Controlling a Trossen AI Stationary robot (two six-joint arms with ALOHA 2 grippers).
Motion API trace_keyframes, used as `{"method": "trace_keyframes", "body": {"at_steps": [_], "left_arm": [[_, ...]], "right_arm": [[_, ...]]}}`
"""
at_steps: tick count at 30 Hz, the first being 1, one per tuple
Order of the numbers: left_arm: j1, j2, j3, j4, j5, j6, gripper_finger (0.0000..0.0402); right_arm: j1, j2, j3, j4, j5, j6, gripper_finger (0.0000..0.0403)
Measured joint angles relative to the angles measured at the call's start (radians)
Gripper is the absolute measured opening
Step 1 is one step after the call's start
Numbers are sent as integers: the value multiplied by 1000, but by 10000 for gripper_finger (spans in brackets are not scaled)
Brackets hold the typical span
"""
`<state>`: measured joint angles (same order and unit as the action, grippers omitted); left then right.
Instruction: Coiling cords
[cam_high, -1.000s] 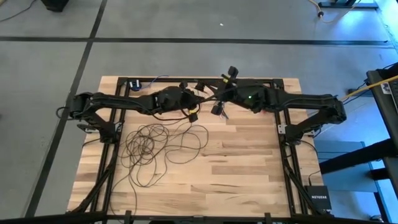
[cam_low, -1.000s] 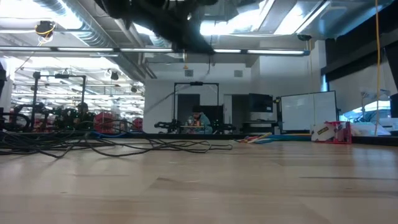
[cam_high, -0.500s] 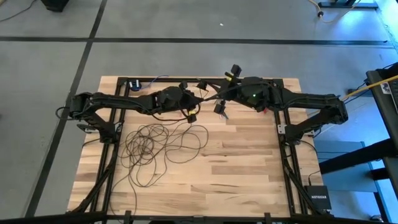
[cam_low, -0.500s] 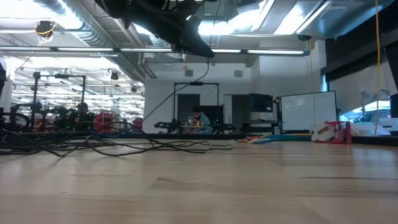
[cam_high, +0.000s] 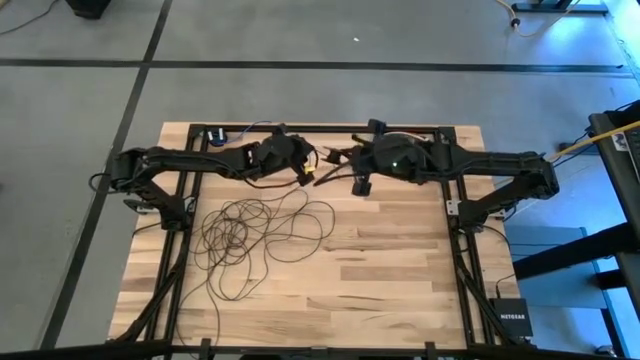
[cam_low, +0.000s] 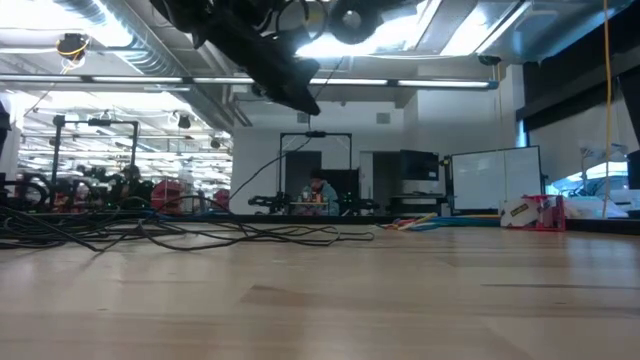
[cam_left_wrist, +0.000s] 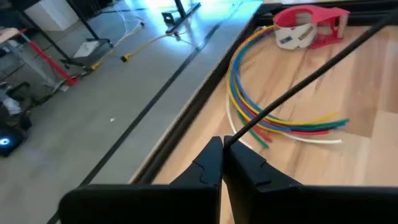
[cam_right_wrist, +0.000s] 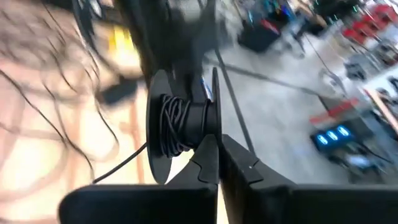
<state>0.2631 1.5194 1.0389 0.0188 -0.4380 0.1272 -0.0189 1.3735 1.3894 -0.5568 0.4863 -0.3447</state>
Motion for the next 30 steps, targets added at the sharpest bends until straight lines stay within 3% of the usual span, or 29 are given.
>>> {"method": "trace_keyframes", "body": {"at_steps": [12, 17, 24, 30], "left_arm": [[-112, -111, -1, 1, 1, 6, 1], [-140, -113, -1, 52, 6, 19, 1], [-183, -113, -1, 147, 64, 31, 1], [-205, -112, -1, 197, 107, 31, 1]], "right_arm": [[-1, 0, -130, -59, 137, -24, 3], [-1, 0, -178, 25, 156, -30, 3], [-17, 55, -194, 139, 275, -33, 3], [-40, 86, -194, 266, 254, -50, 3]]}}
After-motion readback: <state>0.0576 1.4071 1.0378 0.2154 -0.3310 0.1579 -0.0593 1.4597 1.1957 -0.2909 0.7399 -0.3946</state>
